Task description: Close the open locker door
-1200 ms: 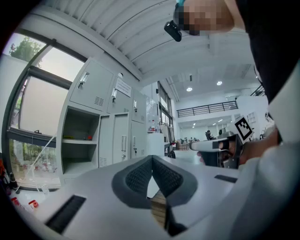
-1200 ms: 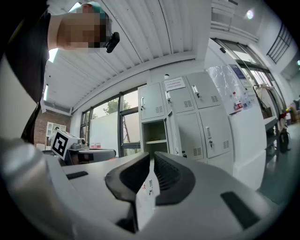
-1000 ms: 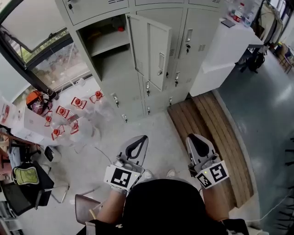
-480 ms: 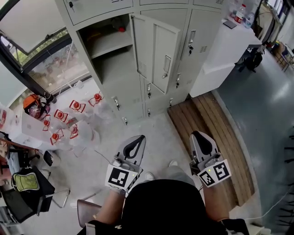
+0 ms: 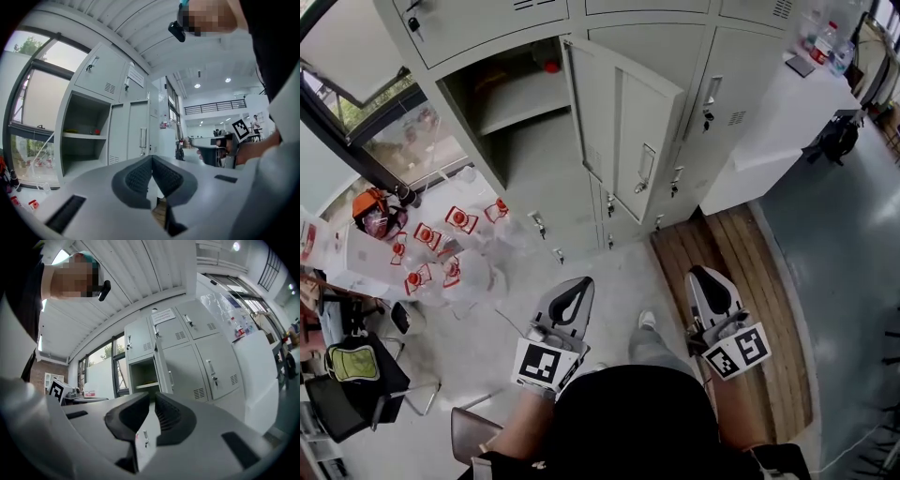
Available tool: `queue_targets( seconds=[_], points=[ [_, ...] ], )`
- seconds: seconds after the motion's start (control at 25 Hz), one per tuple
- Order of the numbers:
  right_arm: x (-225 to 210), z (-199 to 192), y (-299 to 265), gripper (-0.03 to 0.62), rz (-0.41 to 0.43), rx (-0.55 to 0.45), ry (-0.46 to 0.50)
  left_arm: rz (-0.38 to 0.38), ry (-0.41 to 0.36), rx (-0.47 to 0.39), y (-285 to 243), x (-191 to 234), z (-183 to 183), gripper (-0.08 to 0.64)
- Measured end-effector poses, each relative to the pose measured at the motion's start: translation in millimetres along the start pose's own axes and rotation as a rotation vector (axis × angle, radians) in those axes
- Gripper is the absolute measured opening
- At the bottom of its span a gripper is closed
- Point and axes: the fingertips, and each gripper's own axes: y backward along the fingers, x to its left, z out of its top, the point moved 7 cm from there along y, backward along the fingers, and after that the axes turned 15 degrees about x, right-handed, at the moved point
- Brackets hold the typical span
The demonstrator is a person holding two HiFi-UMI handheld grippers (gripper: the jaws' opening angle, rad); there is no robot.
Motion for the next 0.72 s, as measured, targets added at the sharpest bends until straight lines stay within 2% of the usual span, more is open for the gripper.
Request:
queue_targets(
  seconds=[0.12, 0.32, 0.52, 0.72],
  points=[
    [-29, 10, -26, 0.052, 0.050, 0.008, -0.008, 0.035, -0.006, 0.040, -30, 6, 6, 0.023],
    [-69, 35, -64, 0.052, 0.154, 0.011, 0.009, 0.111, 0.022, 0.012, -69, 15, 30, 0.023],
    [-95, 65, -95, 0.052, 0.280, -0.026, 0.077, 0.194, 0.027, 0.012, -97, 15, 46, 0.023],
    [-112, 91, -122, 0.054, 0.416, -0.047, 0.106, 0.274, 0.044, 0.015, -114, 12, 55, 0.023]
  ],
)
